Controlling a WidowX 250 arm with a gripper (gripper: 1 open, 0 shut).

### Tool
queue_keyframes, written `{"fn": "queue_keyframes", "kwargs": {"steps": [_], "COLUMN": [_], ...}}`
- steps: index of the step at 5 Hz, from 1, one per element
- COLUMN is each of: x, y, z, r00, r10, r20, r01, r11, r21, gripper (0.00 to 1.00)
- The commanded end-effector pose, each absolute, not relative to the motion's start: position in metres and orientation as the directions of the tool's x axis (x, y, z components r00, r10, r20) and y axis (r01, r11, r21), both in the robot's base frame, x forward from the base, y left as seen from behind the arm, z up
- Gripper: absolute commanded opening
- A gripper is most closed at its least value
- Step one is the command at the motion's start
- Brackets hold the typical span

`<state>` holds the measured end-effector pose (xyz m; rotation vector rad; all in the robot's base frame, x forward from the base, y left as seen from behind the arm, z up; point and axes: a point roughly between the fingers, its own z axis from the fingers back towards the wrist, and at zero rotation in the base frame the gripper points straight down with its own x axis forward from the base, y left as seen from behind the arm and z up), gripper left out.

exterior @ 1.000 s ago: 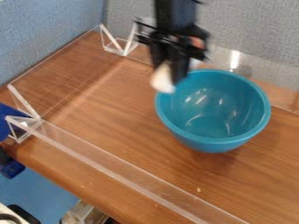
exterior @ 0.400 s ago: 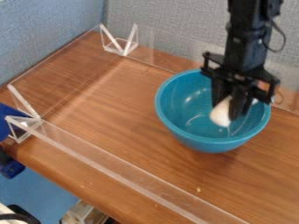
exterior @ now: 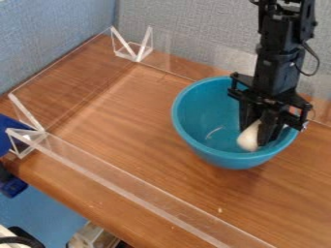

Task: Put the mushroom in the blue bowl

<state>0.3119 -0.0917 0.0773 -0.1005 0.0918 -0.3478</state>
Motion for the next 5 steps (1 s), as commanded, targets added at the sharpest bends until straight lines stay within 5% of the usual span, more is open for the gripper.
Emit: {"fn": "queue_keyframes", "kwargs": {"steps": [1, 2, 3, 4, 5], "x": [0.319, 0.318, 0.317, 0.314, 0.310], "y": [-0.092, -0.090, -0.088, -0.087, -0.082], "z": [0.098, 0.100, 0.107, 0.116, 0.145], "r00": [0.940, 0.939, 0.943, 0.946, 0.949], "r10": [-0.342, -0.343, -0.332, -0.320, -0.299], "r20": [0.004, 0.011, 0.024, 0.045, 0.101], "r01": [0.341, 0.342, 0.333, 0.323, 0.306], "r11": [0.934, 0.934, 0.938, 0.942, 0.950], "r21": [-0.104, -0.100, -0.095, -0.088, -0.069], "gripper": [1.00, 0.00, 1.00, 1.00, 1.00]}}
